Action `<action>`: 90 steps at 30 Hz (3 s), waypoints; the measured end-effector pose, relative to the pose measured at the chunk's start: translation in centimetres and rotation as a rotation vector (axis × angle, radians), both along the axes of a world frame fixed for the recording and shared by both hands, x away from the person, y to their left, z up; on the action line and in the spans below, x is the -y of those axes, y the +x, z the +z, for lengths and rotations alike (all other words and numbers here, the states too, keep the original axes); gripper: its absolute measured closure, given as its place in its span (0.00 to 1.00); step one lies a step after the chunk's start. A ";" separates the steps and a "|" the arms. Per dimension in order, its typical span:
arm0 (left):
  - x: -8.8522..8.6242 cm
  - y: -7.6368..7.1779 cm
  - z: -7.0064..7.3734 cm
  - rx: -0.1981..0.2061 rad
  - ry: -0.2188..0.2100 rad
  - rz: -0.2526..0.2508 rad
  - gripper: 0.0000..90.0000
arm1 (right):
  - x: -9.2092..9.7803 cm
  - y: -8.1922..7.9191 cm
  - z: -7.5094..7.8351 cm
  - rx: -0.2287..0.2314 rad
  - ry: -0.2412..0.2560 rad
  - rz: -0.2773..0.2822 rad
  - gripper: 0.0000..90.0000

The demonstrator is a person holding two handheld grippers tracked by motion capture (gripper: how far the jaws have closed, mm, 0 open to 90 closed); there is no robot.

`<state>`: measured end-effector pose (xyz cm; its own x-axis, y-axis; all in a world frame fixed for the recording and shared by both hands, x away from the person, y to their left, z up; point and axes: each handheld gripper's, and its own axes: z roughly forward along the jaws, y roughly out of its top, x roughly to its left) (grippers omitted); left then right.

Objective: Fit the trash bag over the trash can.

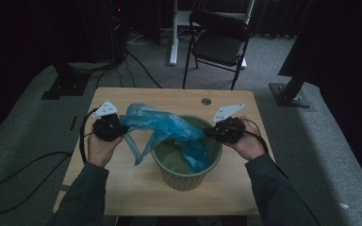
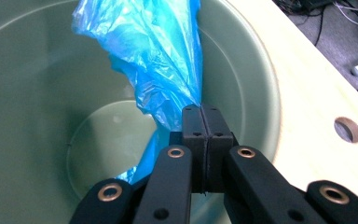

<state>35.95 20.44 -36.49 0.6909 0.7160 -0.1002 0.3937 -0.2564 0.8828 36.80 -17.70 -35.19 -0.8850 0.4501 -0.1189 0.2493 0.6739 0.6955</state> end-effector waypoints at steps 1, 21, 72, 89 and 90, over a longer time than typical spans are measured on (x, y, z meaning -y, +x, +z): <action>0.3 -0.1 0.0 0.007 0.007 -0.011 1.00 | 0.1 0.0 0.0 -0.003 0.008 0.005 0.96; 2.9 -0.4 0.3 0.024 0.020 -0.090 1.00 | -0.7 -1.3 2.0 0.009 0.068 0.057 0.55; 2.5 1.1 -1.2 -0.056 -0.004 -0.060 1.00 | 2.1 2.6 1.0 -0.054 0.059 -0.378 1.00; 1.2 0.3 -0.5 -0.014 -0.031 -0.038 0.86 | 2.2 1.9 1.3 -0.054 0.076 -0.324 0.99; 1.1 0.2 -0.3 -0.007 -0.038 -0.041 0.81 | 2.0 1.8 1.4 -0.051 0.076 -0.315 0.99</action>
